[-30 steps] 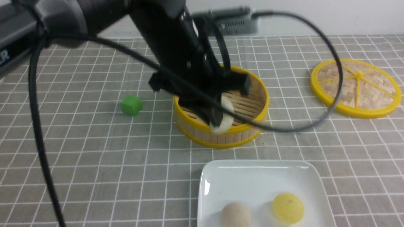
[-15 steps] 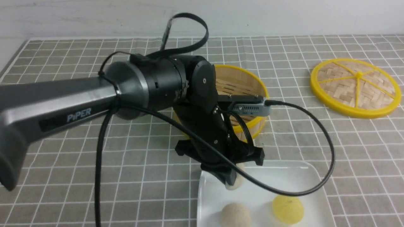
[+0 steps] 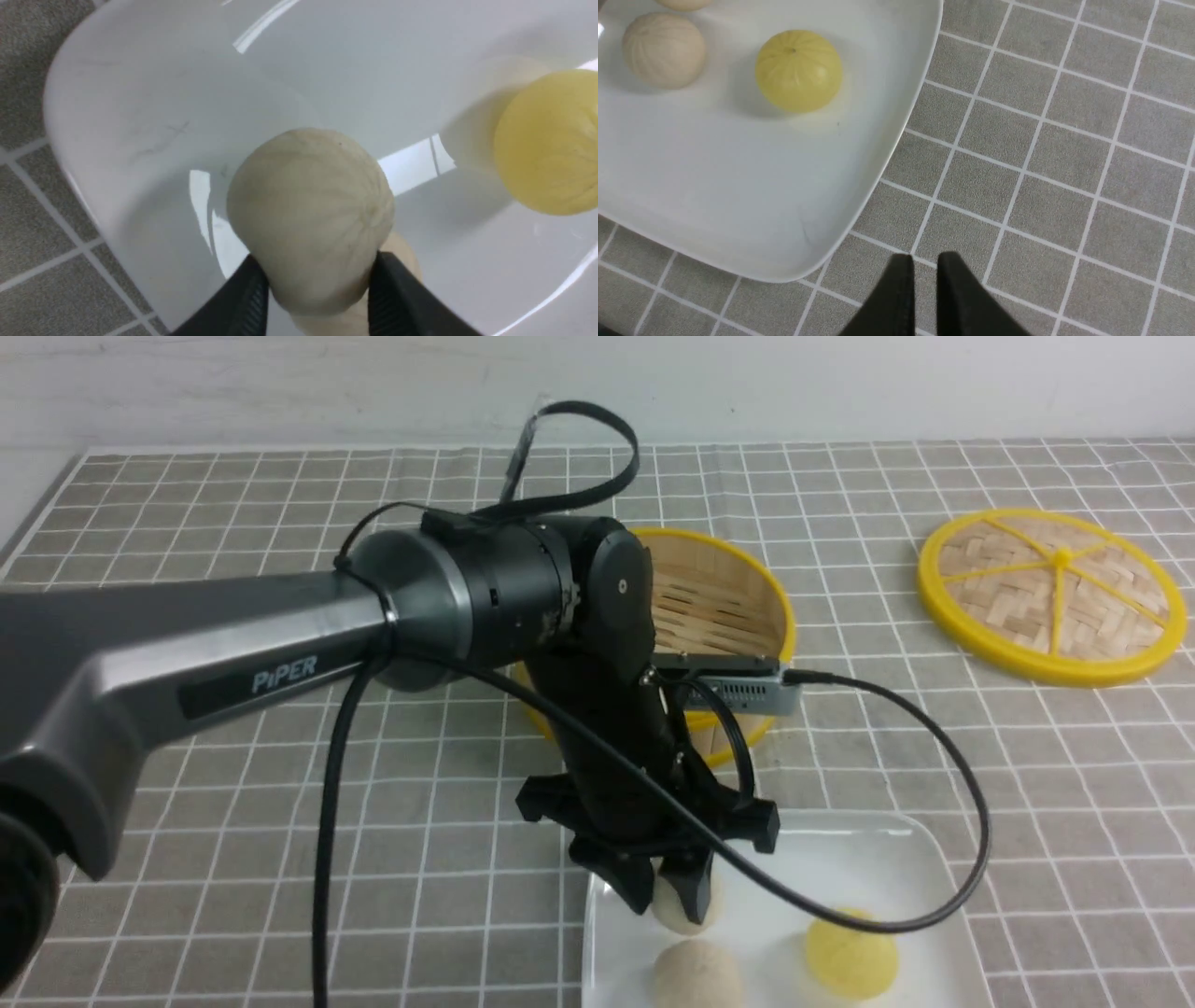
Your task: Put the steamed buns into the plate on the grey tablecloth.
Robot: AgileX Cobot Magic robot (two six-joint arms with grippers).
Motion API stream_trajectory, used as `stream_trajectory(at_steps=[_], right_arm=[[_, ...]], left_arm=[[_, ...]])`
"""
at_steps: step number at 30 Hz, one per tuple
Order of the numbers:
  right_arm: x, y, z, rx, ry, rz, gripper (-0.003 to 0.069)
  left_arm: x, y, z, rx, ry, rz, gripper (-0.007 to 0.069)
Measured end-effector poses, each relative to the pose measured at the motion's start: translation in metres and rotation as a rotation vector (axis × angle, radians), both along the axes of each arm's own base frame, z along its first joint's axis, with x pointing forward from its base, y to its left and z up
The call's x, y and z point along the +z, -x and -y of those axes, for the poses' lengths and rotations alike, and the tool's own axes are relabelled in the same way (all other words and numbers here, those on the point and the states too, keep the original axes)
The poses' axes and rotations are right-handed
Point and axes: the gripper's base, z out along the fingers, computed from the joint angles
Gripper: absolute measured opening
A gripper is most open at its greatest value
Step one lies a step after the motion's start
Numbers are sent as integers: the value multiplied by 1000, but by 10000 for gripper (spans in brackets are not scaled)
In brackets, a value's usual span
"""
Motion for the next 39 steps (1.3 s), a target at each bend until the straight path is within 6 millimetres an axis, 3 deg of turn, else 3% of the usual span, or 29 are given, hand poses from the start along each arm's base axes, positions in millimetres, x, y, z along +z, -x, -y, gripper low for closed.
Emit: stream_trajectory(at_steps=[3,6,12,17,20,25,28,33,39], right_arm=[[14,4,2,4,1,-1,-11],[26,12,5,7,-4,12,-15],[31,42,19,12,-33,79,-13],[30,76,34,7,-119,253,-10],[22,85,38,1,-193,393,-10],[9,66,27,3,-293,477,-6],[2,52,20,-5,-329,481,-4],[0,39,15,-22,-358,527,0],[-1,38,14,-25,-364,538,0]], left_arm=[[14,-1,0,-16,1,23,393],[25,0,-3,-28,-2,44,412],[26,3,-10,-59,-69,22,409],[39,5,-17,-75,-92,68,349],[51,8,-22,-79,-90,108,251],[72,14,-29,-85,-82,168,55],[89,19,-35,-83,-61,211,5],[115,31,-47,-81,-30,269,1],[127,36,-54,-81,-28,314,1]])
